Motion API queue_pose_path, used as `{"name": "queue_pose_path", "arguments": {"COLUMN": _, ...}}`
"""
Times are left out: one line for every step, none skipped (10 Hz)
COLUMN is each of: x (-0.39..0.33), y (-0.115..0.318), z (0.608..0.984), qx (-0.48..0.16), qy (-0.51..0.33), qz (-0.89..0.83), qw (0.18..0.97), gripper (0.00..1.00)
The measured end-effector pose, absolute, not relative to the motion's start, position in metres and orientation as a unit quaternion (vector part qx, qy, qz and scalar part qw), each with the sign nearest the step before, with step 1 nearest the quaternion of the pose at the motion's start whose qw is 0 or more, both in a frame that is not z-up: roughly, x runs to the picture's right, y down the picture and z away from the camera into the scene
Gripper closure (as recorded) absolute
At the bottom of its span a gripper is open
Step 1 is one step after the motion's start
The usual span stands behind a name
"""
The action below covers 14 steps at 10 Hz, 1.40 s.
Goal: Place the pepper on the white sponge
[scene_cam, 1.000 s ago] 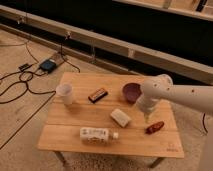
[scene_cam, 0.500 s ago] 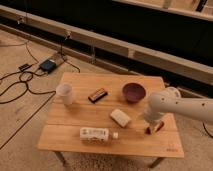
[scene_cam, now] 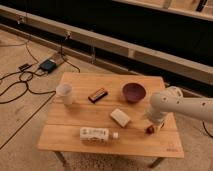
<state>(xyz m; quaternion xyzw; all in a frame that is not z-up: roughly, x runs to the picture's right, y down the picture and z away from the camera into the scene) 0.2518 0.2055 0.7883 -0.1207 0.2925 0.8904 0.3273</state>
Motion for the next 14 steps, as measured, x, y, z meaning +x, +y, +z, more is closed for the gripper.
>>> {"name": "queue_pose_path", "arguments": {"x": 0.255, "y": 0.207, "z": 0.791, "qx": -0.122, "qy": 0.297, "qz": 0.890, "qw": 0.324, "gripper": 0.35}}
{"name": "queue_pose_path", "arguments": {"x": 0.261, "y": 0.210, "z": 0.795, "qx": -0.124, "qy": 0.303, "qz": 0.890, "qw": 0.317, "gripper": 0.35}}
{"name": "queue_pose_path", "arguments": {"x": 0.264, "y": 0.211, "z": 0.798, "qx": -0.125, "qy": 0.306, "qz": 0.890, "qw": 0.314, "gripper": 0.35}}
{"name": "queue_pose_path", "arguments": {"x": 0.269, "y": 0.214, "z": 0.801, "qx": -0.127, "qy": 0.312, "qz": 0.889, "qw": 0.311, "gripper": 0.35}}
{"name": "queue_pose_path", "arguments": {"x": 0.273, "y": 0.216, "z": 0.805, "qx": -0.129, "qy": 0.314, "qz": 0.888, "qw": 0.309, "gripper": 0.35}}
{"name": "queue_pose_path", "arguments": {"x": 0.276, "y": 0.216, "z": 0.808, "qx": -0.130, "qy": 0.315, "qz": 0.888, "qw": 0.309, "gripper": 0.35}}
{"name": "queue_pose_path", "arguments": {"x": 0.279, "y": 0.218, "z": 0.812, "qx": -0.132, "qy": 0.316, "qz": 0.888, "qw": 0.308, "gripper": 0.35}}
{"name": "queue_pose_path", "arguments": {"x": 0.280, "y": 0.219, "z": 0.814, "qx": -0.133, "qy": 0.316, "qz": 0.888, "qw": 0.308, "gripper": 0.35}}
{"name": "queue_pose_path", "arguments": {"x": 0.283, "y": 0.222, "z": 0.818, "qx": -0.136, "qy": 0.317, "qz": 0.887, "qw": 0.306, "gripper": 0.35}}
{"name": "queue_pose_path", "arguments": {"x": 0.285, "y": 0.225, "z": 0.820, "qx": -0.138, "qy": 0.317, "qz": 0.887, "qw": 0.305, "gripper": 0.39}}
{"name": "queue_pose_path", "arguments": {"x": 0.285, "y": 0.226, "z": 0.822, "qx": -0.139, "qy": 0.316, "qz": 0.888, "qw": 0.305, "gripper": 0.45}}
{"name": "queue_pose_path", "arguments": {"x": 0.285, "y": 0.226, "z": 0.824, "qx": -0.141, "qy": 0.313, "qz": 0.889, "qw": 0.304, "gripper": 0.61}}
{"name": "queue_pose_path", "arguments": {"x": 0.285, "y": 0.225, "z": 0.824, "qx": -0.140, "qy": 0.311, "qz": 0.889, "qw": 0.304, "gripper": 0.68}}
{"name": "queue_pose_path", "arguments": {"x": 0.283, "y": 0.218, "z": 0.820, "qx": -0.138, "qy": 0.304, "qz": 0.890, "qw": 0.309, "gripper": 0.81}}
